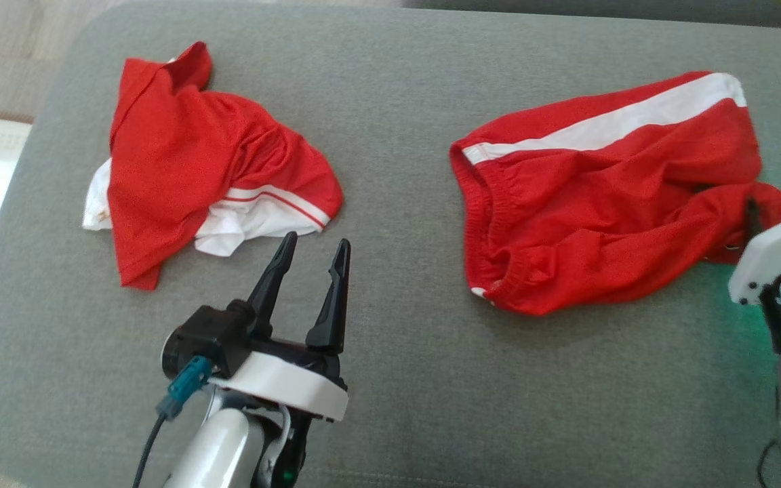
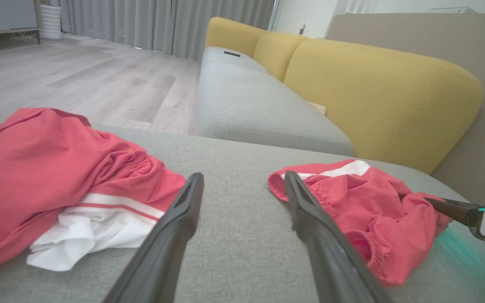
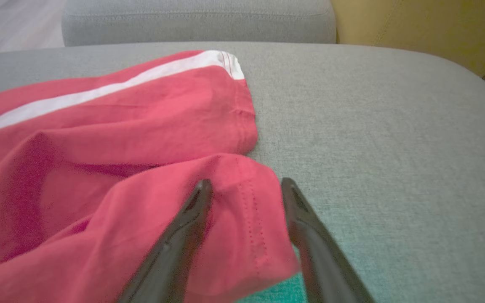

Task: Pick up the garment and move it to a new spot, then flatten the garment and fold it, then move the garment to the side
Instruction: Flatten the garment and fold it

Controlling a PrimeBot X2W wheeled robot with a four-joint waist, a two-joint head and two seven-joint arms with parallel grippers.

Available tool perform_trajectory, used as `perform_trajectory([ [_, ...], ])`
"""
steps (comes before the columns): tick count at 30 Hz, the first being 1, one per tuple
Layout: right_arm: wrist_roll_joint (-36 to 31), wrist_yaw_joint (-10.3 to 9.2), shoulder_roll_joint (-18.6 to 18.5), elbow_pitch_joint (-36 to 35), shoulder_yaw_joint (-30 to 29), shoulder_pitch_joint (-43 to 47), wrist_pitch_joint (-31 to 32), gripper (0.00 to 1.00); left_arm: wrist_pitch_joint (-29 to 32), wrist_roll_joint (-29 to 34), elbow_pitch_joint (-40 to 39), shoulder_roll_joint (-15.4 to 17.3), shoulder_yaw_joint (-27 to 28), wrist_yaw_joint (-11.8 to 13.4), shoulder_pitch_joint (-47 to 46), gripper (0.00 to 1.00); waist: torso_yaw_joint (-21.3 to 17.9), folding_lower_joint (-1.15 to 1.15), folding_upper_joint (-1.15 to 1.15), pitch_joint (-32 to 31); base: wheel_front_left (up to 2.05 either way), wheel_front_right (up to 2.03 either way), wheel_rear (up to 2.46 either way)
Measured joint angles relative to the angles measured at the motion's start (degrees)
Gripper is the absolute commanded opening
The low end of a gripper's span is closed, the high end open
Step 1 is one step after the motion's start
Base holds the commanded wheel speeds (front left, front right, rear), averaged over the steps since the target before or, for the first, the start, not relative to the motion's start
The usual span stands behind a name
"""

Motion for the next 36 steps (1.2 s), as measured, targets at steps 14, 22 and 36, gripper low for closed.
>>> perform_trajectory([
  [14, 7.02, 0.00, 4.92, -10.54, 3.22, 7.53, -10.50, 1.00, 0.00, 0.27, -0.14, 0.00, 1.41, -0.11, 0.09, 1.00, -6.15, 0.00, 0.00, -3.03, 0.00, 0.00, 0.00],
  [22, 13.95, 0.00, 8.00, -22.26, 6.50, 21.01, -15.82, 1.00, -0.01, 1.18, 0.36, -0.01, 1.42, -1.47, 0.61, 1.00, -9.68, 0.00, 0.00, -4.59, 0.00, 0.00, 0.00],
  [36, 17.15, 0.00, 8.58, -25.81, 10.28, 22.78, -16.40, 1.00, 0.00, 12.30, 17.48, 2.32, -7.05, -8.75, -4.85, 1.00, -13.96, 0.00, 0.00, -2.46, 0.00, 0.00, 0.00],
])
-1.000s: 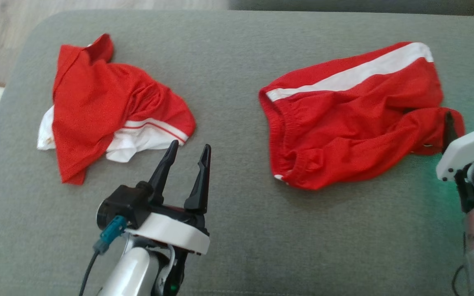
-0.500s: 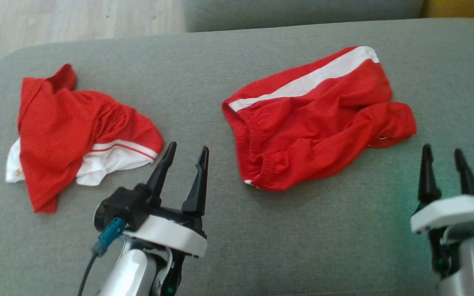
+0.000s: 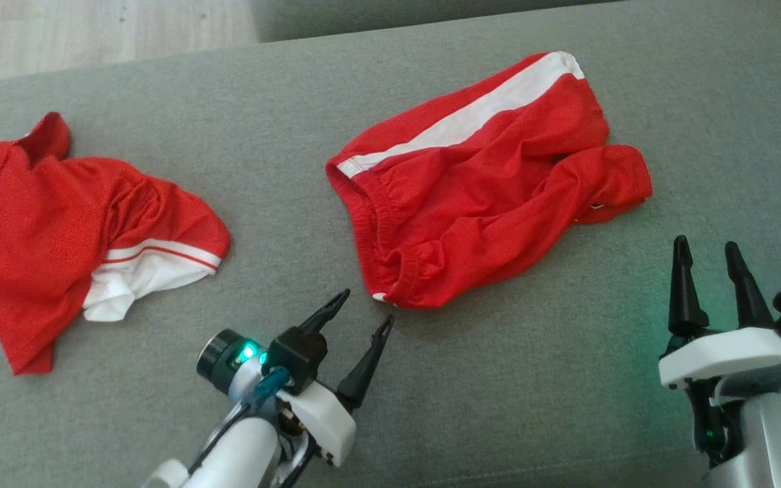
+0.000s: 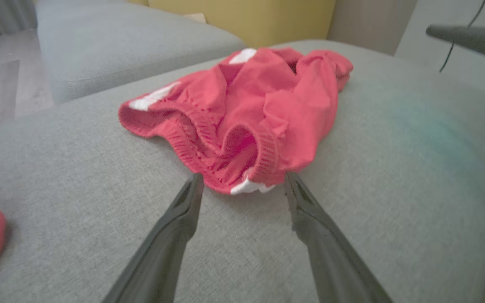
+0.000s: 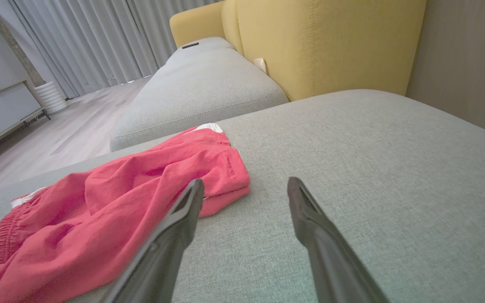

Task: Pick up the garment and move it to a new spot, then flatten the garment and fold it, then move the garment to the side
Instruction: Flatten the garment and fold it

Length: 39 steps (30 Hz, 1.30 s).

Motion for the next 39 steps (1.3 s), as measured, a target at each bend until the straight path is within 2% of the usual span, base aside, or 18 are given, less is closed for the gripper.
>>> perform_trajectory([
  [9, 0.67, 0.00, 0.00, 0.03, 0.63, -0.24, 0.01, 1.00, 0.00, 3.01, 9.23, 0.34, -3.44, -0.69, -7.14, 1.00, -2.49, 0.00, 0.00, 1.49, 0.00, 0.00, 0.00],
  [18, 0.68, 0.00, 0.01, 0.01, 0.75, -1.33, 0.05, 1.00, 0.00, 3.45, 11.55, -0.13, -4.38, -0.34, -8.72, 1.00, -4.26, 0.00, 0.00, 2.18, 0.00, 0.00, 0.00],
  [19, 0.68, 0.00, 0.01, 0.01, 0.75, -1.33, 0.07, 1.00, 0.00, 3.39, 11.55, -0.19, -4.49, -0.36, -8.72, 0.46, -4.29, 0.00, 0.00, 2.15, 0.00, 0.00, 0.00],
  [20, 0.68, 0.00, 0.01, 0.01, 0.75, -1.33, 0.05, 1.00, 0.00, 3.31, 11.55, -0.23, -4.58, -0.42, -8.72, 0.11, -4.31, 0.00, 0.00, 2.09, 0.00, 0.00, 0.00],
  [21, 0.68, 0.00, 0.01, 0.01, 0.75, -1.33, 0.07, 1.00, 0.00, 2.63, 11.43, -0.32, -4.59, -0.44, -8.71, 0.00, -4.30, 0.00, 0.00, 2.01, 0.00, 0.00, 0.00],
  [29, 0.59, 0.00, 0.01, 0.63, 0.10, -1.22, 1.00, 1.00, 0.00, -2.57, 4.23, -0.97, -4.20, -0.96, -8.66, 0.00, -3.04, 0.00, 0.00, 1.27, 0.00, 0.00, 0.00],
  [36, 0.57, 0.00, 0.01, 1.08, -0.11, -1.21, 2.08, 1.00, 0.00, -9.26, -2.57, -1.75, 0.77, -1.00, -7.69, 0.00, -1.20, 0.00, 0.00, 0.54, 0.00, 0.00, 0.00],
  [39, 0.57, 0.00, 0.01, 1.30, 0.02, -1.21, 2.59, 1.00, 0.00, -9.64, -2.50, -1.81, 2.80, -1.00, -7.29, 0.00, -0.41, 0.00, 0.00, 0.31, 0.00, 0.00, 0.00],
])
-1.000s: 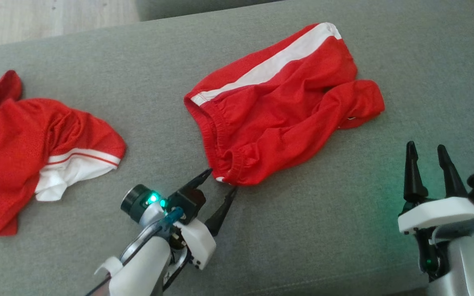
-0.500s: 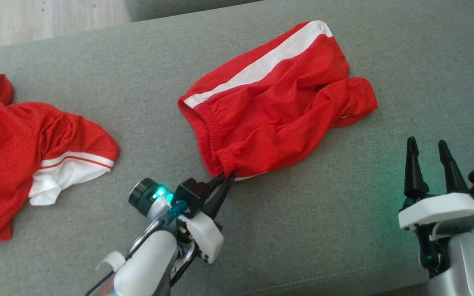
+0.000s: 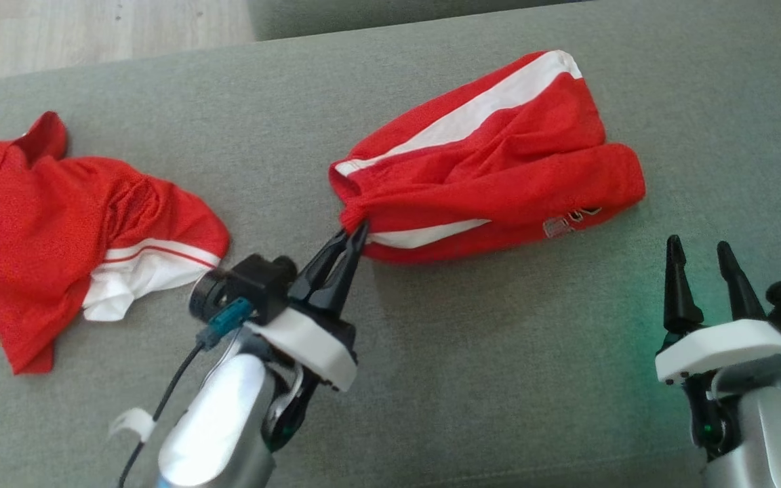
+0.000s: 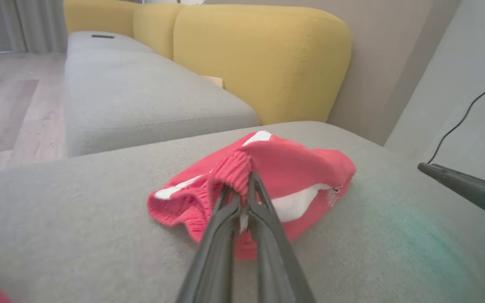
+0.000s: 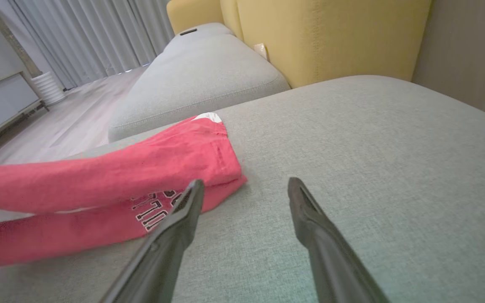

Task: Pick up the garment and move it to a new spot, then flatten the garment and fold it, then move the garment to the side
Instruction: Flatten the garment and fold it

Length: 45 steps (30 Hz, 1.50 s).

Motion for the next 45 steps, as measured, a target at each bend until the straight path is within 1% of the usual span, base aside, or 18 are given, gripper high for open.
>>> perform_trajectory([
  [3, 0.00, 0.00, 0.00, 0.04, 0.22, 0.00, 0.40, 1.00, 0.00, 0.00, 1.23, -0.02, 1.02, 0.15, 0.86, 0.00, 0.43, 0.00, 0.00, -0.07, 0.00, 0.00, 0.00],
  [6, 0.00, 0.00, 0.00, 0.12, 0.60, 0.00, 0.52, 1.00, 0.00, 0.01, 3.81, -0.09, 2.35, 1.63, 1.98, 0.00, 0.90, 0.00, 0.00, 0.02, 0.00, 0.00, 0.00],
  [8, 0.00, 0.00, 0.00, 0.13, 0.79, -0.01, 0.98, 1.00, 0.00, 0.01, 4.52, -0.11, 2.99, 2.13, 2.07, 0.00, 1.13, 0.00, 0.00, 0.25, 0.00, 0.00, 0.00],
  [14, -2.24, 0.00, -0.01, 3.12, 2.54, -1.98, 4.11, 1.00, 0.00, 0.52, 5.77, -0.54, 3.55, 2.14, 1.97, 0.00, 1.95, 0.00, 0.00, 1.41, 0.00, 0.00, 0.00],
  [18, -2.97, 0.00, -0.05, 5.80, 3.25, -5.21, 4.63, 1.00, 0.00, 0.98, 6.90, -0.62, 2.92, 2.09, 1.74, 0.00, 2.83, 0.00, 0.00, 2.03, 0.00, 0.00, 0.00],
  [19, -3.01, 0.00, -0.05, 6.50, 3.33, -5.95, 4.60, 1.00, 0.00, 1.20, 7.61, -0.62, 2.54, 2.15, 1.61, 0.04, 3.07, 0.00, 0.00, 2.18, 0.00, 0.00, 0.00],
  [20, -3.02, 0.00, -0.05, 7.11, 3.37, -6.49, 4.46, 1.00, 0.00, 1.49, 8.50, -0.63, 2.13, 2.55, 1.54, 1.00, 3.31, 0.00, 0.00, 2.33, 0.00, 0.00, 0.00],
  [24, -2.99, 0.00, -0.09, 9.50, 3.19, -7.20, 3.31, 1.00, 0.00, 1.76, 9.95, -0.66, 1.43, 4.22, 1.42, 1.00, 4.46, 0.00, 0.00, 2.81, 0.00, 0.00, 0.00],
  [27, -2.21, 0.00, -0.09, 10.70, 2.56, -7.23, 1.71, 1.00, 0.00, 1.23, 8.93, -0.73, 1.23, 5.72, 1.40, 1.00, 5.41, 0.00, 0.00, 2.98, 0.00, 0.00, 0.00],
  [30, -1.83, 0.00, -0.09, 11.93, 1.64, -7.86, 0.21, 1.00, 0.00, 0.43, 6.30, -0.71, 1.48, 6.60, 1.46, 1.00, 6.25, 0.00, 0.00, 2.97, 0.00, 0.00, 0.00],
  [36, -1.34, 0.00, -0.26, 14.35, -0.79, -10.74, -1.35, 1.00, 0.00, 0.42, 0.30, -0.71, 2.02, 7.25, 2.65, 1.00, 8.23, 0.00, 0.00, 2.90, 0.00, 0.00, 0.00],
  [41, -1.46, 0.00, -1.75, 17.67, -2.83, -13.82, -1.10, 1.00, 0.00, 0.41, -1.38, -0.69, 1.87, 7.36, 5.49, 1.00, 9.83, 0.00, 0.00, 2.97, 0.00, 0.00, 0.00],
  [45, -1.68, 0.00, -2.91, 20.63, -4.10, -15.96, -0.08, 1.00, 0.00, 0.14, -2.14, -0.69, 1.58, 7.37, 5.78, 1.00, 10.83, 0.00, 0.00, 3.24, 0.00, 0.00, 0.00],
])
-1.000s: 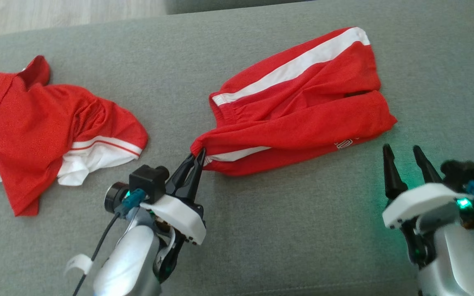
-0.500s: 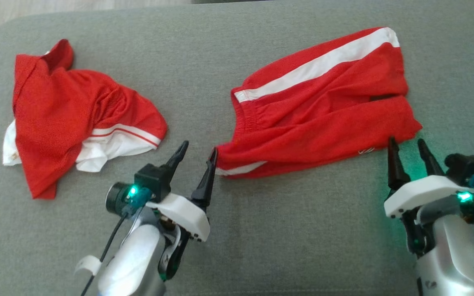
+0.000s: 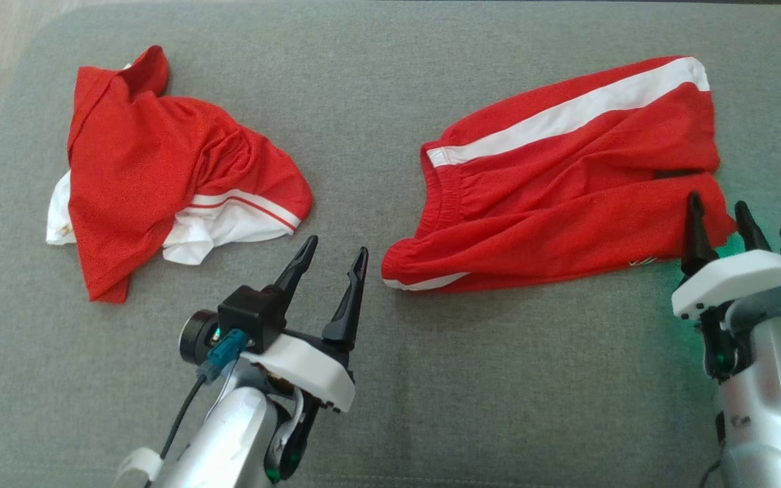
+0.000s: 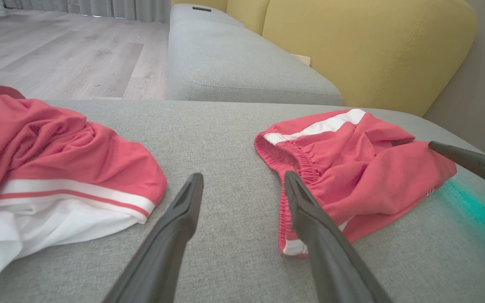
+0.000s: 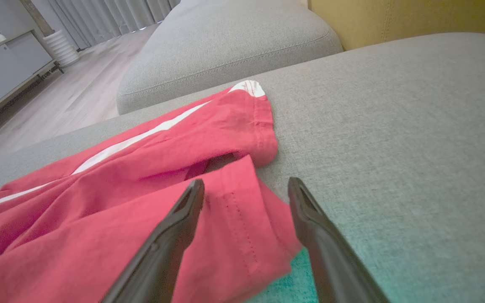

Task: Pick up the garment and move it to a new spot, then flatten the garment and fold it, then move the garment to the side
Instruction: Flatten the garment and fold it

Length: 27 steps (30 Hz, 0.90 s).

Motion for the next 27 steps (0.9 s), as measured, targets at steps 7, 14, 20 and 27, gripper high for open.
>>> perform_trajectory([
  [7, 1.71, 0.00, -0.55, 2.88, 1.04, -2.01, 1.18, 0.94, 0.00, -0.32, -0.62, 0.00, -0.29, 0.27, 0.00, 1.00, 0.58, 0.00, 0.00, 0.34, 0.00, 0.00, 0.00],
  [14, 4.71, 0.00, -0.86, 2.43, 5.38, -2.00, 1.15, 0.00, 0.00, -0.32, -0.59, 0.00, -0.31, 0.34, 0.16, 1.00, -0.06, 0.00, 0.00, 0.21, 0.00, 0.00, 0.00],
  [20, 7.15, 0.00, -2.24, -1.33, 7.99, -1.97, 1.15, 0.00, 0.00, -0.49, -0.54, 0.00, -0.69, 0.34, 0.27, 1.00, -0.63, 0.00, 0.00, -0.62, 0.00, 0.00, 0.00],
  [27, 10.13, 0.00, -2.11, -4.05, 5.58, -2.14, 7.50, 0.00, 0.00, -1.24, -0.22, 0.00, -1.51, 0.34, 0.59, 1.00, -0.14, 0.00, 0.00, -1.66, 0.00, 0.00, 0.00],
])
